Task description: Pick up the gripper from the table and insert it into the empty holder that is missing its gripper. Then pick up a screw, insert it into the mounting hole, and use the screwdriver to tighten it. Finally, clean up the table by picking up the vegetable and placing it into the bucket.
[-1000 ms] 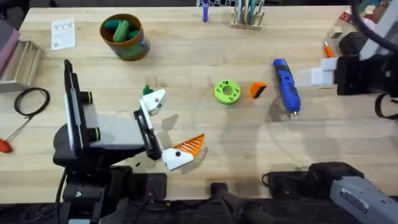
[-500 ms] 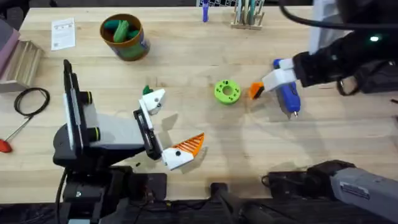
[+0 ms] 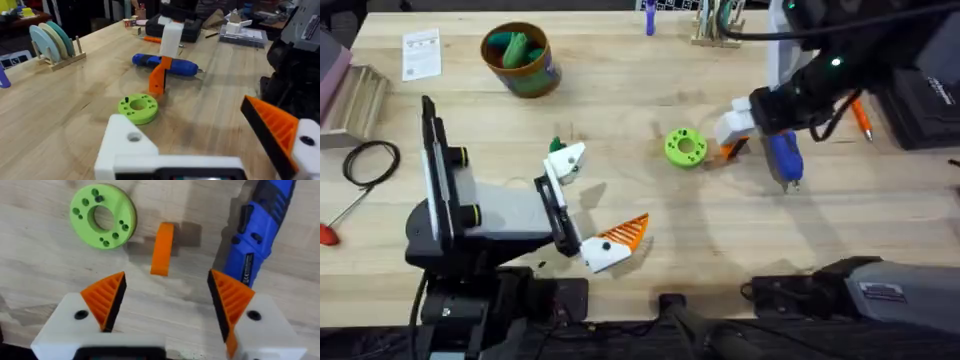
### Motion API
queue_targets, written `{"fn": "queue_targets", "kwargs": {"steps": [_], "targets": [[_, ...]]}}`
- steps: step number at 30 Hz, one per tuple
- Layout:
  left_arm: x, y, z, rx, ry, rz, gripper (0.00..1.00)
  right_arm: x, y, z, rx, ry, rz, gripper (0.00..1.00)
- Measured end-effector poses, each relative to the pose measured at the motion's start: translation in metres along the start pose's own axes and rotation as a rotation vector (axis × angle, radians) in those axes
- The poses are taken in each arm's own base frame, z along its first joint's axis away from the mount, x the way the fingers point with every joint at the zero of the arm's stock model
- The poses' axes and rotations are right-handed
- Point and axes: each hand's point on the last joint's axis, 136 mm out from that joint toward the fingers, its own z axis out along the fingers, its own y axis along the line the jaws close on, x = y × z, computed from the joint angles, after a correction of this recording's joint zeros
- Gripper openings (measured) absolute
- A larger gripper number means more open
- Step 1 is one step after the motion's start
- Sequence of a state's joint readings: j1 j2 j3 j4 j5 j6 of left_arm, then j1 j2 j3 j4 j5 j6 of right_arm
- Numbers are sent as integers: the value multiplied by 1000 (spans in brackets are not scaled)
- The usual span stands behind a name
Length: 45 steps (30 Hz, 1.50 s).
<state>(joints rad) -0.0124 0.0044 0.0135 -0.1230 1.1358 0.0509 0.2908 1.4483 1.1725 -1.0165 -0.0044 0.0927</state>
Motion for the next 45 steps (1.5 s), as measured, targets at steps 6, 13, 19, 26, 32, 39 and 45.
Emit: {"fn": "queue_targets", "kwargs": {"steps": [6, 13, 19, 26, 32, 39, 45], "targets": [[0, 0, 0, 0, 0, 0, 986, -2, -1, 18, 5, 49, 26, 991], [0, 0, 0, 0, 0, 0, 986, -8, 0, 31, 7, 58, 45, 992], [0, 0, 0, 0, 0, 0, 986, -9, 0, 32, 7, 57, 45, 949], [0, 0, 0, 0, 0, 0, 986, -9, 0, 32, 7, 57, 51, 314], [0, 0, 0, 0, 0, 0, 987, -9, 0, 32, 7, 55, 56, 14], [0, 0, 0, 0, 0, 0, 987, -9, 0, 31, 7, 55, 56, 12], [0, 0, 0, 0, 0, 0, 987, -8, 0, 26, 8, 66, 56, 11]]}}
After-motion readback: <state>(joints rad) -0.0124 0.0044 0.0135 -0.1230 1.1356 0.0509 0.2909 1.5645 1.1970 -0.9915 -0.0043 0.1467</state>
